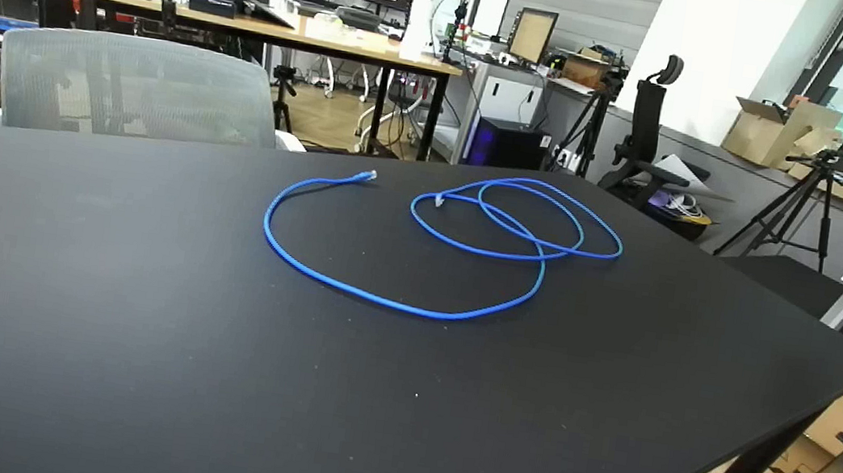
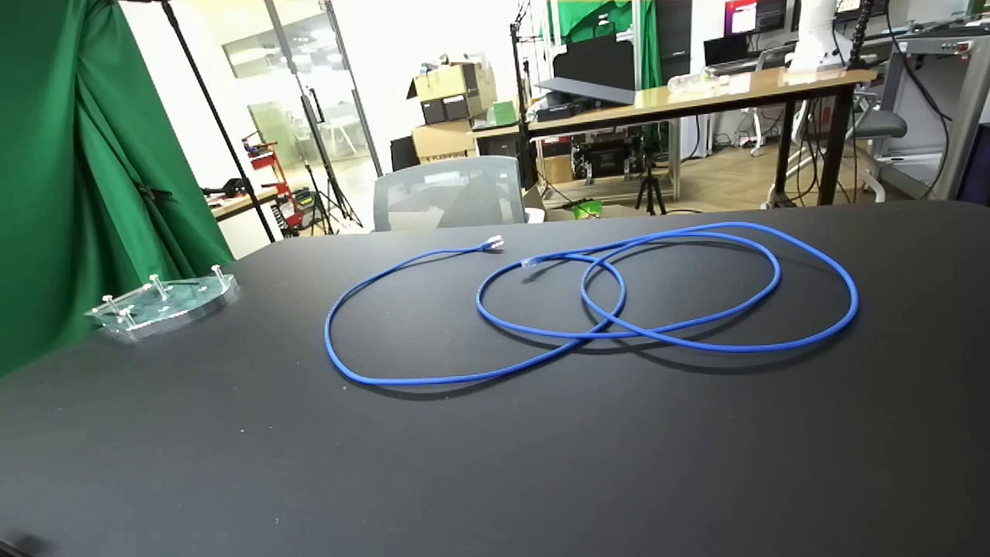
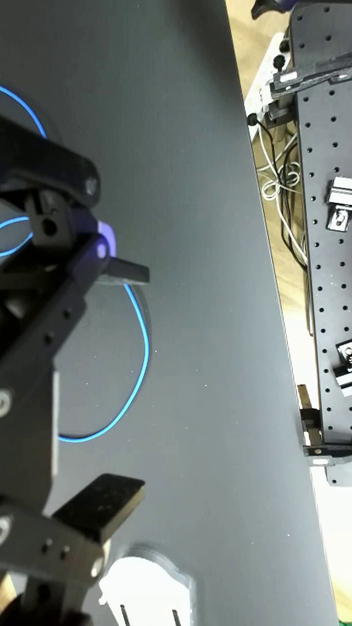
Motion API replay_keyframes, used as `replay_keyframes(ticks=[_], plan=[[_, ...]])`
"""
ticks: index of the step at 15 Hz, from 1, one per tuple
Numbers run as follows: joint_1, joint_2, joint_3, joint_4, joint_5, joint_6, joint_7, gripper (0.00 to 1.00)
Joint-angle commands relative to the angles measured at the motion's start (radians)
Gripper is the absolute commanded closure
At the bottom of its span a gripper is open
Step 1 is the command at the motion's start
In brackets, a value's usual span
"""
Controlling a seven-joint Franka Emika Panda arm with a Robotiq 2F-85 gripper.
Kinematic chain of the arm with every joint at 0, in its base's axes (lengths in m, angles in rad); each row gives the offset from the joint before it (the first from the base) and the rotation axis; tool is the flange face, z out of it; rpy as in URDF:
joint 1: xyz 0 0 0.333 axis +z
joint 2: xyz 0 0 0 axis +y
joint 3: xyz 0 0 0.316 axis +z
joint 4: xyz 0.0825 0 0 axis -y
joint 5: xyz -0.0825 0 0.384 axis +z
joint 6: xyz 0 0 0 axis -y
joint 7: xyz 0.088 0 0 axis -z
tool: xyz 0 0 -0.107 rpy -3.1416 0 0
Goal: Coil the cord
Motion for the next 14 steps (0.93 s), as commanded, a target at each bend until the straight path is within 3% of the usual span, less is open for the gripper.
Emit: replay_keyframes(ticks=[1,6,9,14], plan=[[-0.016,0.003,0.011,0.002,0.008,-0.003,-0.010,0.00],[-0.016,0.003,0.011,0.002,0.008,-0.003,-0.010,0.00],[-0.042,0.067,-0.008,0.034,-0.071,0.042,-0.050,0.00],[-0.118,0.237,-0.017,0.073,-0.331,0.310,-0.104,0.00]])
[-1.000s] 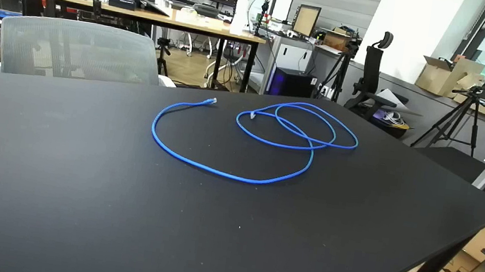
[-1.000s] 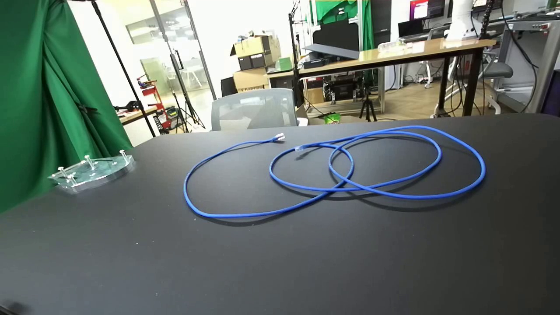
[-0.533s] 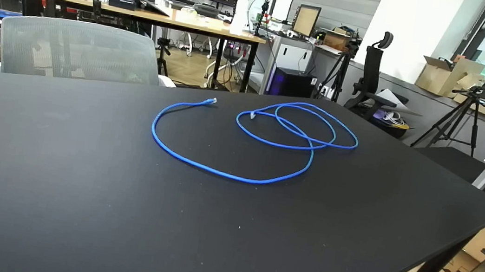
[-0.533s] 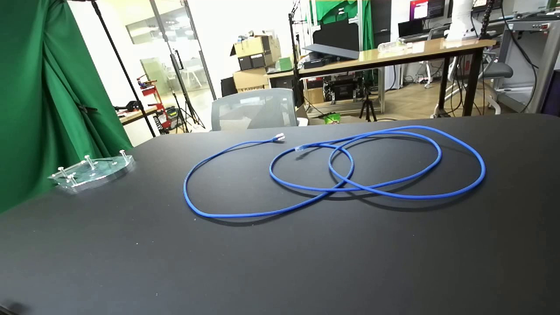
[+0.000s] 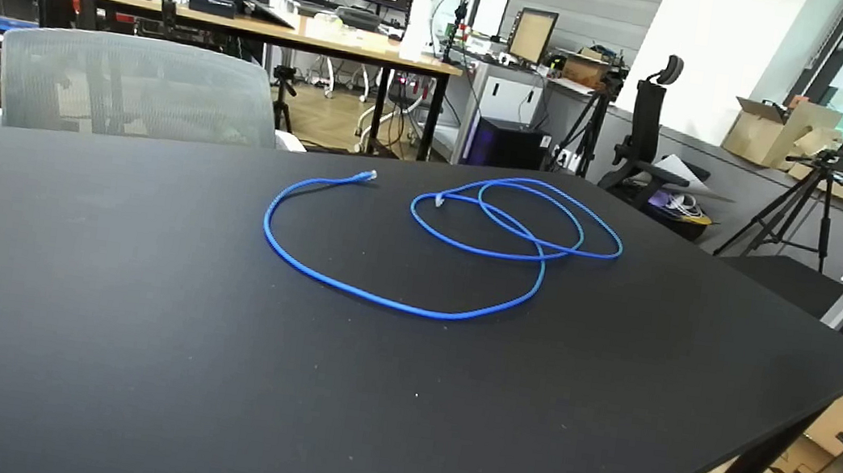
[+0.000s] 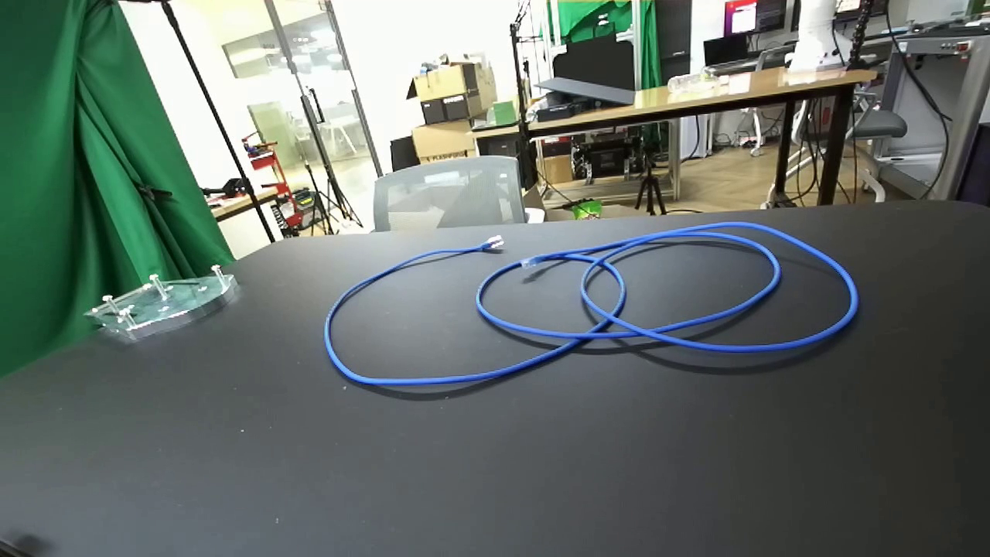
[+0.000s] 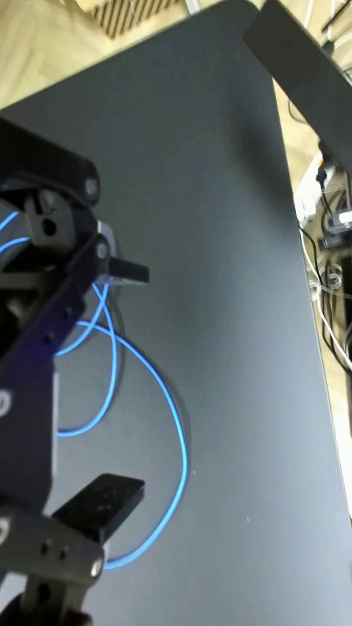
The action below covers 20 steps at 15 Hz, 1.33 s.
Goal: Coil the cord
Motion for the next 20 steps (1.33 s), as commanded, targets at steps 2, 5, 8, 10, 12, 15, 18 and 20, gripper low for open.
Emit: replay_keyframes(ticks=[2,5,8,10,12,15,18,20], plan=[[-0.046,0.196,0.005,0.073,-0.198,0.237,-0.031,0.00],[-0.050,0.176,0.004,0.033,-0.176,0.262,-0.024,0.00],[-0.050,0.178,0.005,0.032,-0.174,0.257,-0.024,0.00],[-0.054,0.186,0.002,0.039,-0.170,0.265,-0.010,0.00],[-0.042,0.283,-0.022,0.110,-0.127,0.248,-0.031,0.00],[-0.046,0.456,-0.036,0.233,-0.091,0.230,-0.016,0.00],[-0.033,0.621,-0.040,0.347,-0.032,0.195,-0.044,0.00],[-0.026,0.740,-0.023,0.439,0.003,0.170,-0.067,0.00]])
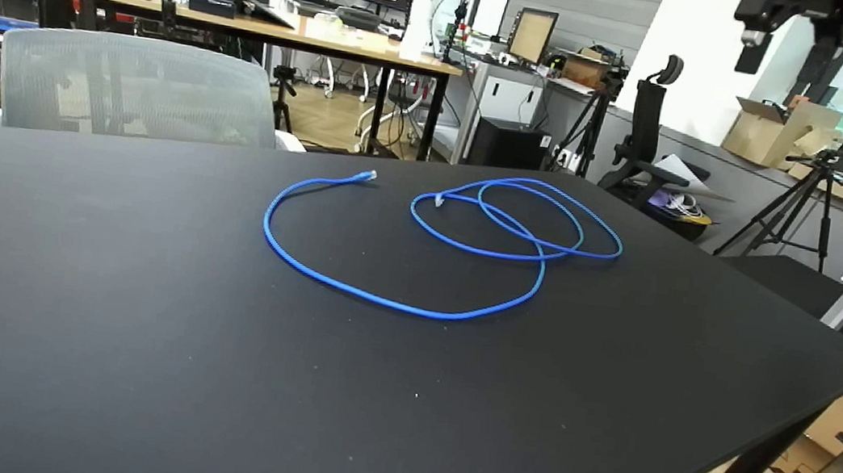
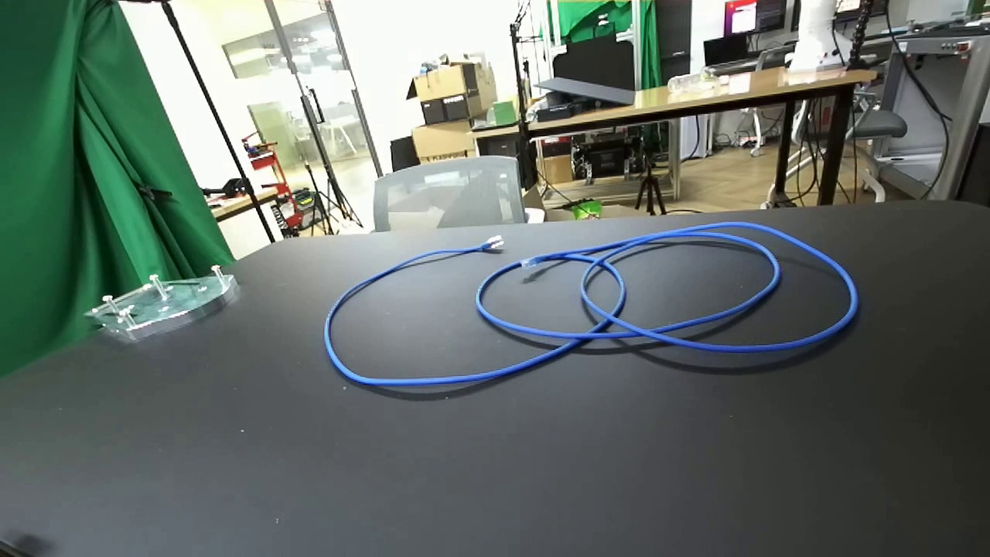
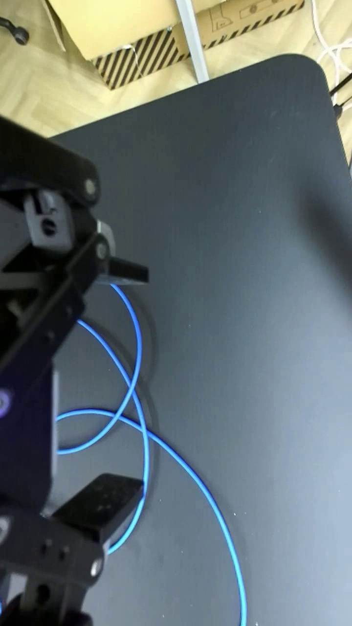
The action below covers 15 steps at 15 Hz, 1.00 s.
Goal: Coil the cord
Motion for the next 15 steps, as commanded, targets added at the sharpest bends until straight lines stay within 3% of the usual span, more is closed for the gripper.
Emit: replay_keyframes(ticks=[1,2,4,10,12,15], plan=[[0.019,0.229,0.022,0.209,0.056,-0.084,-0.039,0.00],[0.002,0.120,0.018,0.086,0.031,-0.022,-0.019,0.00],[0.004,0.177,0.028,0.115,0.033,-0.017,-0.020,0.00],[-0.002,0.143,0.024,0.104,0.033,-0.020,-0.020,0.00],[-0.006,0.116,0.022,0.075,0.010,0.048,0.000,0.00],[-0.001,0.176,0.026,0.081,0.037,0.224,-0.039,0.00]])
